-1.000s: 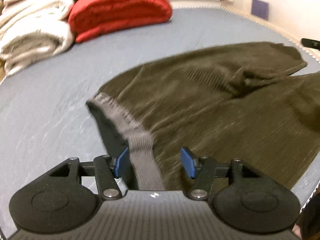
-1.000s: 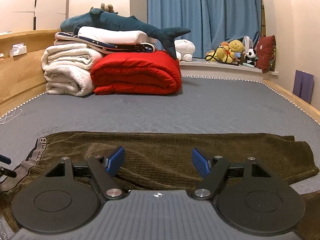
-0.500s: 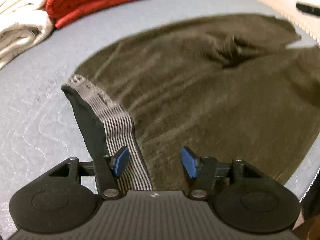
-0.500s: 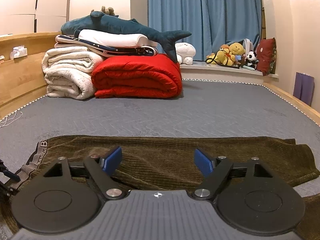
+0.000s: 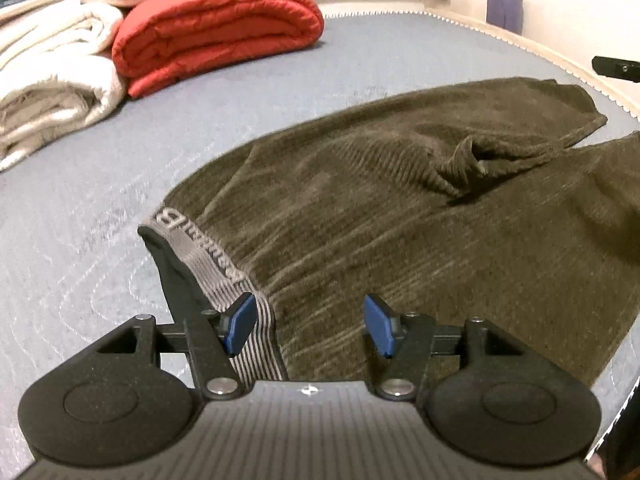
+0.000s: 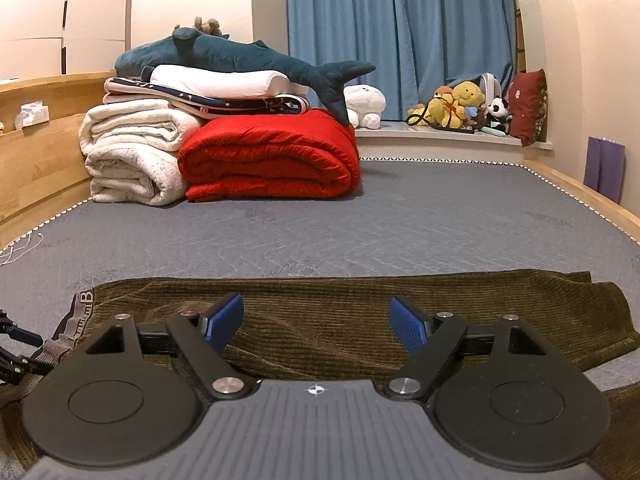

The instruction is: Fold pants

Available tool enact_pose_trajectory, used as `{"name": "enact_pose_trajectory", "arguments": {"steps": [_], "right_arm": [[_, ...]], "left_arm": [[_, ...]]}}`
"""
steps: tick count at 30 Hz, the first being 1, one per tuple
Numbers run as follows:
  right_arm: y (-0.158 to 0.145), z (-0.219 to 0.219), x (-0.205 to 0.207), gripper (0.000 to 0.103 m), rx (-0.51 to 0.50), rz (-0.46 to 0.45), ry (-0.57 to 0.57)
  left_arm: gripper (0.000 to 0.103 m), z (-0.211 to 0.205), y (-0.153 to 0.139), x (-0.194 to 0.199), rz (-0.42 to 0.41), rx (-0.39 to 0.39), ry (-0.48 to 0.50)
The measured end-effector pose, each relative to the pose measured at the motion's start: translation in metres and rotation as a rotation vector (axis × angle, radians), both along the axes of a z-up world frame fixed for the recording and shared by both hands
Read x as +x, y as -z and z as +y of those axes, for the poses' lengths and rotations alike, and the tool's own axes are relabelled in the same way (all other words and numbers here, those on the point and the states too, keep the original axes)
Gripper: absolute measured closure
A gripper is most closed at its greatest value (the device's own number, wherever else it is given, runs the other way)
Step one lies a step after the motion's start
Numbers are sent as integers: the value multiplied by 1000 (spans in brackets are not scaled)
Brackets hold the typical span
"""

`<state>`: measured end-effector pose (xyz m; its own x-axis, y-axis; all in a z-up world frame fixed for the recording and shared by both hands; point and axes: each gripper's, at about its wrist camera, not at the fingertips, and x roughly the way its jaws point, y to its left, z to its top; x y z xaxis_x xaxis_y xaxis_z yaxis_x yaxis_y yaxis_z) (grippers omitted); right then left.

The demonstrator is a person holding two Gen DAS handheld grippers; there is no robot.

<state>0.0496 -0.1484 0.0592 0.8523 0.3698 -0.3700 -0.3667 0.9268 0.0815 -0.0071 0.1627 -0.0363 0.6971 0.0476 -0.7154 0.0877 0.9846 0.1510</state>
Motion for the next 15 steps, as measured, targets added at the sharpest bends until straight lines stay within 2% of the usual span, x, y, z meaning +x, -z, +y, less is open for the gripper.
{"name": "enact_pose_trajectory", "arguments": {"steps": [4,7,8,9,10,12,15], "right_arm": [[0,-1,1,21,4,-3,3],[0,0,2,21,12,-5,11],[0,-1,2,21,13,-6,16],[-1,-1,3,21,15,-6,21],[-1,-1,4,21,18,-4,27],[-2,-2,7,21,25,5,37],[-7,-4,8,21,41,-3,56]], "left_arm": [[37,-8,-5,-5,-87,-16,62],[39,-11,-10,-6,-130,20,85],[43,-6,-13,-5,-125,-1,80],[62,0,-15,-1,-102,-33,72],[86,8,-16,4,-66,-64,61],[97,20,-17,13,-46,-70,33],[99,36,-16,31,-71,-58,21]]}}
